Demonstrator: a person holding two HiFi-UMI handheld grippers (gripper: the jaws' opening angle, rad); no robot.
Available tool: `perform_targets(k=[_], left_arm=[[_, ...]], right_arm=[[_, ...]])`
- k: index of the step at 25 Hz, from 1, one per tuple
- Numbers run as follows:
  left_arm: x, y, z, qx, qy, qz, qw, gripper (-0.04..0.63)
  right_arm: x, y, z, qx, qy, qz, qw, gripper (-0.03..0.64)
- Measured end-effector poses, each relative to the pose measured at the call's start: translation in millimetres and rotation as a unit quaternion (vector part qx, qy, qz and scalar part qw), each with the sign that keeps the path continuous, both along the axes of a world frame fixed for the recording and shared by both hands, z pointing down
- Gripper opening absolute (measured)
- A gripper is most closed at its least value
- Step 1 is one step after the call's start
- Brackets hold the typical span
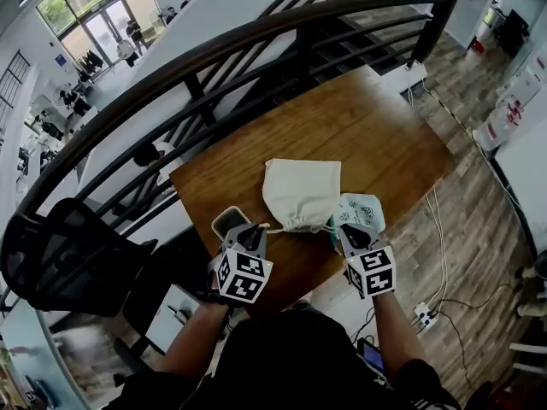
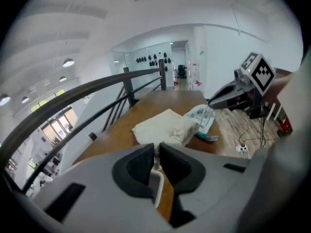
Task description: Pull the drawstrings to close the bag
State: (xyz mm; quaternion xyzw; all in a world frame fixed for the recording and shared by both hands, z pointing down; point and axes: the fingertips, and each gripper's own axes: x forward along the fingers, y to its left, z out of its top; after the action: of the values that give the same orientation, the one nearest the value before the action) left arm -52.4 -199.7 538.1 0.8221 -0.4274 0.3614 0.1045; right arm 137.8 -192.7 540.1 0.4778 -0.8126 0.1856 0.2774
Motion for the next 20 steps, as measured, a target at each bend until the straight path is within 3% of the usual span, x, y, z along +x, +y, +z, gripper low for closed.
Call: perform_targets(k=[5, 7, 9, 11, 20], left_arm=[[27.7, 28.2, 18.5, -0.052, 0.052, 0.017, 0.9971, 0.052], [35.8, 36.2, 21.3, -0.067, 0.074, 0.023, 0.9947, 0.102], [41.6, 42.3, 21.8, -0.077, 0.090, 0.032, 0.9924, 0.201], [44.3, 45.3, 19.8, -0.075, 0.094, 0.042, 0.9918, 0.238], [27.9, 33.8, 10.1, -0.049, 0.098, 0.028, 0.9936, 0.245]], right_arm=[[-43.4, 21.9, 11.8, -0.025, -0.037, -0.044, 0.998, 0.039], [-58.9, 29.6, 14.0, -0.034, -0.056, -0.062, 0.996, 0.104], [-70.5, 35.5, 14.6, -0.038, -0.069, -0.077, 0.994, 0.208], [-76.4, 37.6, 13.4, -0.035, -0.074, -0.086, 0.993, 0.244], [-73.0, 26.4, -1.3, -0.005, -0.065, -0.074, 0.995, 0.214]])
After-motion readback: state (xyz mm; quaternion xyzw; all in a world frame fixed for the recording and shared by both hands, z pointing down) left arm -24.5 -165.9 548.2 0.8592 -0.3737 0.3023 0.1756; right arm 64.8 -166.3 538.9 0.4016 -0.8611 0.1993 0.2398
